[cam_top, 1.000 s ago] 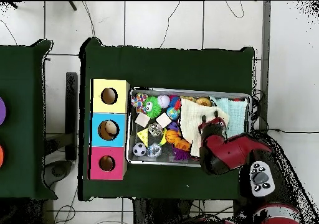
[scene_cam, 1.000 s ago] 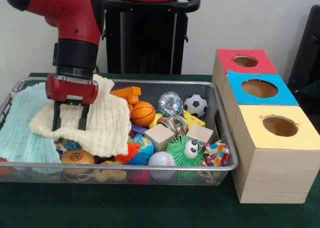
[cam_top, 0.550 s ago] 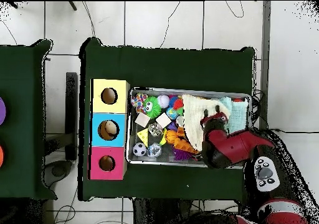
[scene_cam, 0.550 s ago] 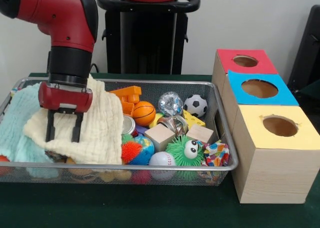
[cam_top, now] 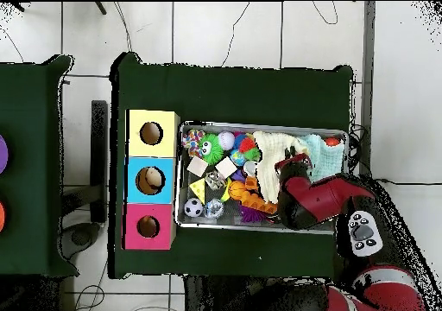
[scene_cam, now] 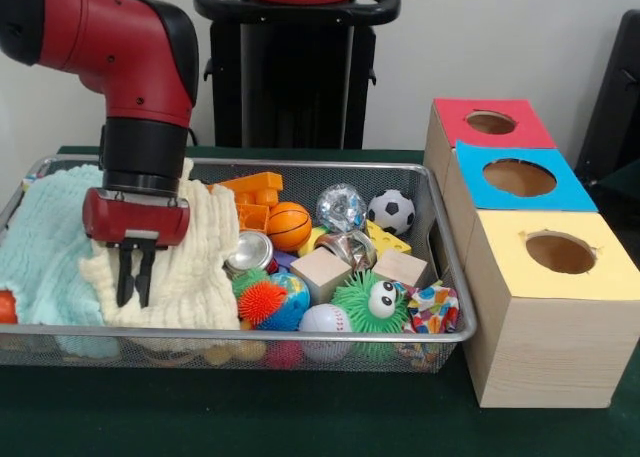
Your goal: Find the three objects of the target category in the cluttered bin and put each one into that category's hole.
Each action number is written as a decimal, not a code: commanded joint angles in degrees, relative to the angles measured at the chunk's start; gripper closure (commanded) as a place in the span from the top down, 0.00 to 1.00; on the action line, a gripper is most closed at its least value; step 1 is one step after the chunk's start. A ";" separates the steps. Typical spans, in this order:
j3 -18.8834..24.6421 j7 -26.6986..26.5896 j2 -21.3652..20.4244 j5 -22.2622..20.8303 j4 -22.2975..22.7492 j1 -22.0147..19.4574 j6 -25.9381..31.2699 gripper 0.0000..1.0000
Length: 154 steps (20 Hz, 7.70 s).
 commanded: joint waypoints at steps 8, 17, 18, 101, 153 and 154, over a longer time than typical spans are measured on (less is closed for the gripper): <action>6.46 -1.34 3.49 5.55 7.48 -2.72 18.56 0.00; 0.39 10.65 -1.29 16.68 16.68 6.62 16.72 0.00; 0.03 10.96 -1.56 17.63 17.19 7.12 16.60 0.00; 8.03 -6.69 -22.87 24.28 21.39 -1.89 24.27 1.00; 2.67 2.91 4.64 6.08 3.09 -4.89 7.77 0.00; 2.67 3.10 4.54 6.27 3.30 -4.84 7.72 0.00</action>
